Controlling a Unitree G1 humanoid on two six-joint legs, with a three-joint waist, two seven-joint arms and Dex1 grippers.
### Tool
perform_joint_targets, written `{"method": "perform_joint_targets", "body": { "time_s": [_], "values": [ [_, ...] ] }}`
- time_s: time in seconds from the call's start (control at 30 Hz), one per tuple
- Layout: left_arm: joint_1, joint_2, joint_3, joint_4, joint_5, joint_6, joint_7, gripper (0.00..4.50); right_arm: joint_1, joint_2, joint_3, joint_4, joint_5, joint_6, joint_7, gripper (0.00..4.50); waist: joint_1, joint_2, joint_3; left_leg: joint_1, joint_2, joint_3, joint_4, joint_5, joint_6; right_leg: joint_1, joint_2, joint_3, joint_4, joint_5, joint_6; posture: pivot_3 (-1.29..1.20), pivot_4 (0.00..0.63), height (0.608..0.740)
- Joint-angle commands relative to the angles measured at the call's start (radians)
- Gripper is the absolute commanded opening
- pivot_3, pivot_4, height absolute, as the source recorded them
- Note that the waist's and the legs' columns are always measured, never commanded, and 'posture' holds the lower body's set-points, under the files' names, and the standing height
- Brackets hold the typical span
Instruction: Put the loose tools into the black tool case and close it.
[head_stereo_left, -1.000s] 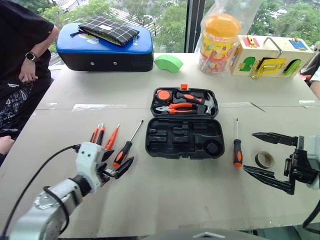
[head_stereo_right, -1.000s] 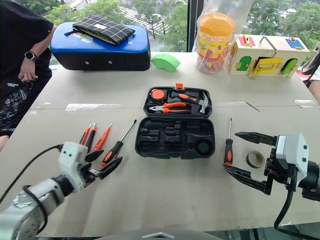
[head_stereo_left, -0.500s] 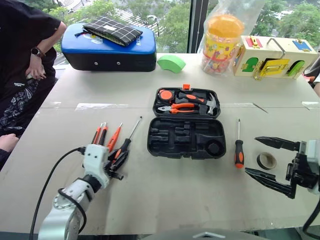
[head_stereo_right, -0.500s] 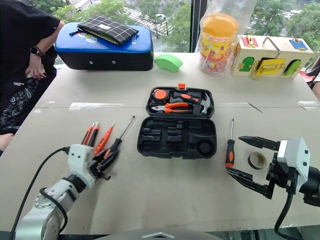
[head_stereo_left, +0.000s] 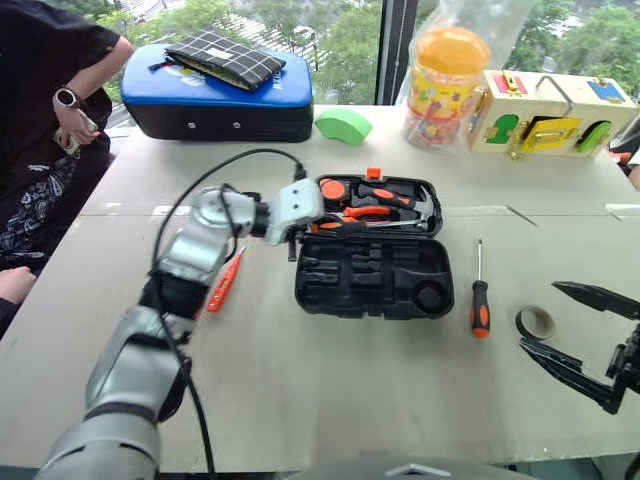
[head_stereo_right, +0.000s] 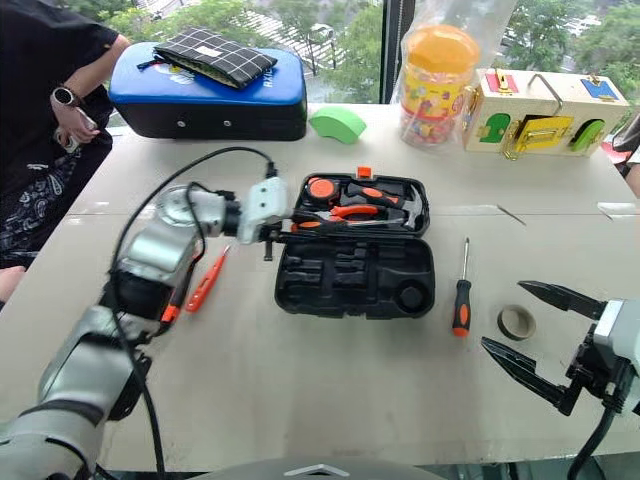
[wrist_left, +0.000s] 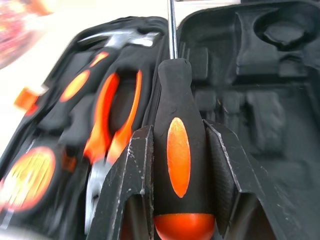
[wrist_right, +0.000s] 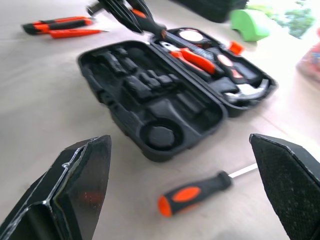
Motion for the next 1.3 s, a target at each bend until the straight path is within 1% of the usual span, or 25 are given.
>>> {"method": "perform_joint_targets", "body": {
  "time_s": [0.03, 0.13, 0.17, 0.23, 0.37, 0.5, 0.6, 0.67, 0.73, 0.8, 0.83, 0.87, 0.93, 0.97, 1.0, 1.03, 1.07, 1.1, 1.13, 1.2, 1.23, 1.3],
  "values": [
    [-0.070, -0.022, -0.037, 0.157, 0.079, -0.150, -0.046, 0.82, 0.007, -0.001, -0.057, -0.039, 0.037, -0.012, -0.007, 4.50, -0.009, 0.000, 0.000, 0.000, 0.000, 0.000, 0.000, 0.000, 0.000, 0.000, 0.000, -0.001, 0.000, 0.000, 0.000, 0.00, 0.150, 0.740],
    [-0.086, -0.026, -0.030, 0.214, 0.088, -0.175, -0.071, 0.82, -0.013, -0.024, -0.072, -0.042, 0.062, -0.004, -0.013, 4.50, -0.012, -0.001, 0.000, 0.000, 0.002, 0.000, 0.000, -0.001, 0.000, 0.000, 0.001, -0.002, 0.000, 0.000, 0.000, 0.00, 0.150, 0.740],
    [-0.090, -0.025, -0.026, 0.226, 0.092, -0.180, -0.079, 0.82, -0.027, -0.036, -0.077, -0.038, 0.076, 0.003, -0.015, 4.50, -0.012, -0.001, 0.000, 0.000, 0.002, -0.001, 0.000, -0.003, 0.003, -0.001, 0.001, -0.002, 0.000, 0.000, 0.000, 0.00, 0.150, 0.740],
    [-0.092, -0.015, -0.023, 0.239, 0.101, -0.191, -0.091, 0.82, -0.057, -0.065, -0.085, -0.022, 0.103, 0.019, -0.018, 4.50, -0.012, -0.001, 0.001, 0.000, 0.003, -0.001, 0.001, -0.003, 0.004, -0.001, 0.001, -0.002, 0.000, 0.000, 0.000, 0.00, 0.150, 0.740],
    [-0.081, 0.008, -0.019, 0.244, 0.124, -0.173, -0.092, 0.82, -0.104, -0.107, -0.068, 0.001, 0.105, 0.041, -0.023, 4.50, -0.009, -0.003, 0.002, 0.000, 0.003, 0.000, 0.004, -0.005, 0.003, 0.000, -0.001, -0.003, 0.000, 0.000, 0.000, 0.00, 0.150, 0.740],
    [-0.081, 0.020, -0.025, 0.269, 0.142, -0.182, -0.087, 0.82, -0.128, -0.119, -0.052, -0.001, 0.108, 0.054, -0.025, 4.50, -0.008, -0.004, 0.002, 0.000, 0.003, -0.001, 0.005, -0.005, 0.004, 0.000, -0.001, -0.004, 0.000, 0.000, 0.000, 0.00, 0.150, 0.740],
    [-0.101, -0.001, -0.039, 0.305, 0.166, -0.219, -0.073, 0.82, -0.141, -0.122, -0.033, 0.010, 0.095, 0.054, -0.021, 4.50, -0.009, -0.004, 0.002, 0.000, 0.003, -0.001, 0.005, -0.005, 0.005, 0.000, -0.001, -0.004, 0.000, 0.000, 0.000, 0.00, 0.150, 0.740],
    [-0.112, -0.019, -0.043, 0.313, 0.168, -0.213, -0.077, 0.82, -0.148, -0.121, -0.021, 0.012, 0.088, 0.053, -0.023, 4.50, -0.007, -0.004, 0.002, 0.000, 0.003, -0.001, 0.006, -0.005, 0.005, 0.001, -0.001, -0.005, 0.000, 0.000, 0.000, 0.00, 0.150, 0.740],
    [-0.117, -0.020, -0.038, 0.315, 0.170, -0.210, -0.082, 1.84, -0.150, -0.117, -0.016, 0.007, 0.085, 0.054, -0.026, 4.50, -0.006, -0.004, 0.002, 0.000, 0.003, -0.002, 0.007, -0.005, 0.005, 0.002, -0.001, -0.005, 0.000, 0.000, 0.000, 0.00, 0.150, 0.740],
    [-0.128, -0.012, -0.009, 0.307, 0.152, -0.193, -0.079, 2.22, -0.147, -0.113, -0.016, -0.002, 0.085, 0.055, -0.029, 4.50, -0.007, -0.004, 0.002, 0.000, 0.003, -0.002, 0.010, -0.007, 0.006, 0.004, -0.001, -0.006, 0.000, 0.000, 0.000, 0.00, 0.150, 0.740],
    [-0.130, -0.007, 0.019, 0.279, 0.116, -0.142, -0.097, 2.81, -0.141, -0.108, -0.019, -0.008, 0.086, 0.054, -0.029, 4.50, -0.008, -0.004, 0.002, 0.000, 0.003, -0.003, 0.010, -0.007, 0.006, 0.004, -0.001, -0.006, 0.000, 0.000, 0.000, 0.00, 0.150, 0.740],
    [-0.128, 0.000, 0.042, 0.246, 0.078, -0.081, -0.123, 3.16, -0.135, -0.103, -0.023, -0.013, 0.086, 0.054, -0.030, 4.50, -0.009, -0.004, 0.002, 0.000, 0.003, -0.003, 0.011, -0.007, 0.006, 0.004, -0.001, -0.006, 0.000, 0.000, 0.000, 0.00, 0.150, 0.740],
    [-0.117, 0.017, 0.075, 0.176, 0.021, 0.014, -0.170, 3.16, -0.125, -0.093, -0.029, -0.019, 0.085, 0.052, -0.034, 4.50, -0.011, -0.004, 0.002, -0.001, 0.003, -0.003, 0.011, -0.007, 0.006, 0.004, -0.001, -0.007, 0.000, 0.000, 0.000, 0.00, 0.150, 0.740],
    [-0.108, 0.024, 0.097, 0.135, -0.019, 0.093, -0.189, 3.16, -0.121, -0.087, -0.030, -0.022, 0.083, 0.050, -0.037, 4.50, -0.012, -0.004, 0.002, -0.001, 0.003, -0.004, 0.011, -0.007, 0.006, 0.004, -0.001, -0.007, 0.000, 0.000, 0.000, 0.00, 0.150, 0.740],
    [-0.100, 0.023, 0.121, 0.106, -0.048, 0.171, -0.179, 2.91, -0.118, -0.080, -0.027, -0.026, 0.079, 0.047, -0.043, 4.50, -0.012, -0.004, 0.002, -0.001, 0.003, -0.004, 0.011, -0.007, 0.006, 0.004, -0.001, -0.008, 0.000, 0.000, 0.000, 0.00, 0.150, 0.740],
    [-0.084, 0.021, 0.133, 0.079, -0.061, 0.217, -0.165, 2.50, -0.116, -0.072, -0.021, -0.030, 0.073, 0.044, -0.051, 4.50, -0.011, -0.003, 0.002, -0.001, 0.003, -0.005, 0.011, -0.007, 0.007, 0.004, -0.001, -0.008, 0.000, 0.000, 0.000, 0.00, 0.150, 0.740],
    [-0.071, 0.020, 0.141, 0.058, -0.065, 0.248, -0.153, 2.18, -0.115, -0.066, -0.016, -0.032, 0.069, 0.042, -0.056, 4.50, -0.010, -0.003, 0.002, -0.001, 0.003, -0.005, 0.011, -0.006, 0.007, 0.005, -0.001, -0.009, 0.000, 0.000, 0.000, 0.00, 0.150, 0.740],
    [-0.053, 0.019, 0.142, 0.031, -0.065, 0.265, -0.142, 1.72, -0.115, -0.061, -0.011, -0.035, 0.065, 0.040, -0.061, 4.50, -0.011, -0.003, 0.002, -0.001, 0.003, -0.006, 0.011, -0.006, 0.007, 0.005, -0.001, -0.009, 0.000, -0.001, 0.000, 0.00, 0.150, 0.740],
    [-0.036, -0.012, 0.158, -0.001, -0.076, 0.315, -0.083, 1.32, -0.117, -0.054, 0.001, -0.041, 0.060, 0.040, -0.071, 4.50, -0.011, -0.003, 0.002, -0.001, 0.003, -0.006, 0.011, -0.006, 0.007, 0.005, -0.001, -0.009, 0.000, 0.000, 0.000, 0.00, 0.150, 0.740],
    [-0.002, -0.057, 0.173, -0.065, -0.088, 0.391, 0.003, 0.28, -0.118, -0.045, 0.015, -0.051, 0.054, 0.039, -0.084, 4.50, -0.008, -0.002, 0.002, 0.000, 0.003, -0.006, 0.012, -0.006, 0.006, 0.006, -0.001, -0.009, 0.000, 0.000, 0.000, 0.00, 0.150, 0.740],
    [0.018, -0.075, 0.174, -0.100, -0.085, 0.415, 0.037, 0.05, -0.118, -0.043, 0.018, -0.056, 0.052, 0.039, -0.088, 4.50, -0.008, -0.002, 0.002, -0.001, 0.003, -0.006, 0.012, -0.006, 0.007, 0.006, -0.001, -0.009, 0.000, 0.000, 0.000, 0.00, 0.150, 0.740],
    [0.053, -0.094, 0.164, -0.154, -0.075, 0.451, 0.080, 0.05, -0.117, -0.038, 0.021, -0.062, 0.047, 0.039, -0.096, 4.50, -0.010, -0.003, 0.002, -0.001, 0.003, -0.006, 0.014, -0.007, 0.007, 0.006, -0.001, -0.009, 0.000, 0.000, 0.000, 0.00, 0.150, 0.740]
  ]
}}
